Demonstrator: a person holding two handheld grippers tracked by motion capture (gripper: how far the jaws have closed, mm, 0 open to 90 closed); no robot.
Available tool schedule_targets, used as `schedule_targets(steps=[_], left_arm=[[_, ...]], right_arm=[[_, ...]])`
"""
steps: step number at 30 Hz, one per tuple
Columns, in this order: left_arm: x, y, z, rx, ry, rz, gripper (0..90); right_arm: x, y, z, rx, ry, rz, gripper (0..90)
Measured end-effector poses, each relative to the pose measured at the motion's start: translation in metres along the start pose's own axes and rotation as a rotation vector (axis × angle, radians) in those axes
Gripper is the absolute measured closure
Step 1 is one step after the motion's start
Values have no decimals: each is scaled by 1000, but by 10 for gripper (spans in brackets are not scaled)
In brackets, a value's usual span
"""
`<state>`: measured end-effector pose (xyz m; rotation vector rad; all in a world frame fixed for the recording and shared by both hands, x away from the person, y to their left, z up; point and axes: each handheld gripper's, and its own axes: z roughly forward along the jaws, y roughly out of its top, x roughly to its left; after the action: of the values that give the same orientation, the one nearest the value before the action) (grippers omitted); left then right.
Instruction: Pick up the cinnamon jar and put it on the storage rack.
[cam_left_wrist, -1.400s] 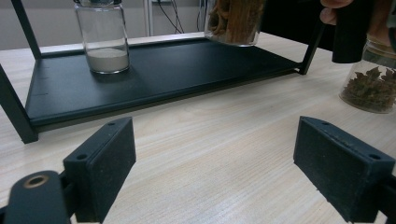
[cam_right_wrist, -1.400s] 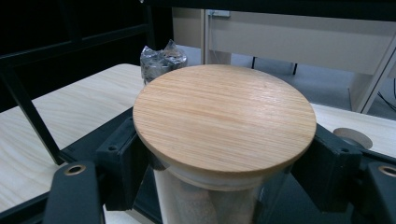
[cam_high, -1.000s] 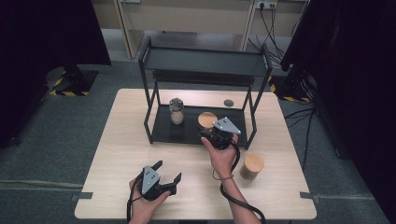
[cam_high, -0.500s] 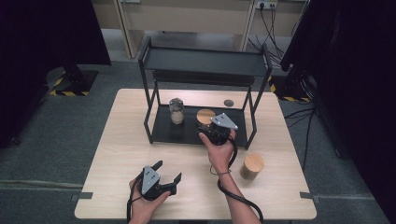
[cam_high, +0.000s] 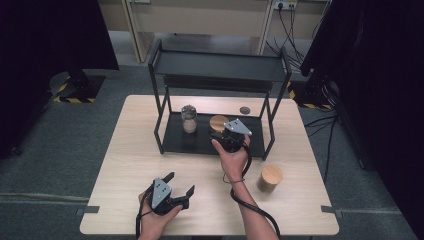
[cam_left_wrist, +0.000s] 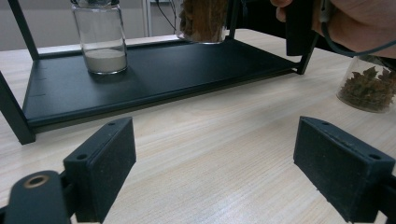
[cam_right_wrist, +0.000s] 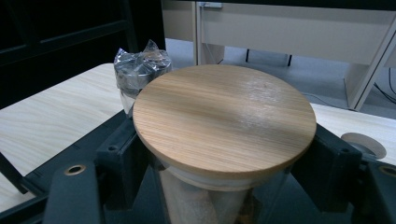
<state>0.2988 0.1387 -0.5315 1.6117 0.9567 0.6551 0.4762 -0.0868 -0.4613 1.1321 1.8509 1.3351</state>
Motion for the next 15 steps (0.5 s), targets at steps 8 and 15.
schedule_targets(steps=[8,15], left_arm=[[0,0,0,2,0,6,125],[-1,0,0,2,-1,10,125]], right_arm=[[-1,1,10,11,-8,4,262],[-2,0,17,24,-17,12,263]])
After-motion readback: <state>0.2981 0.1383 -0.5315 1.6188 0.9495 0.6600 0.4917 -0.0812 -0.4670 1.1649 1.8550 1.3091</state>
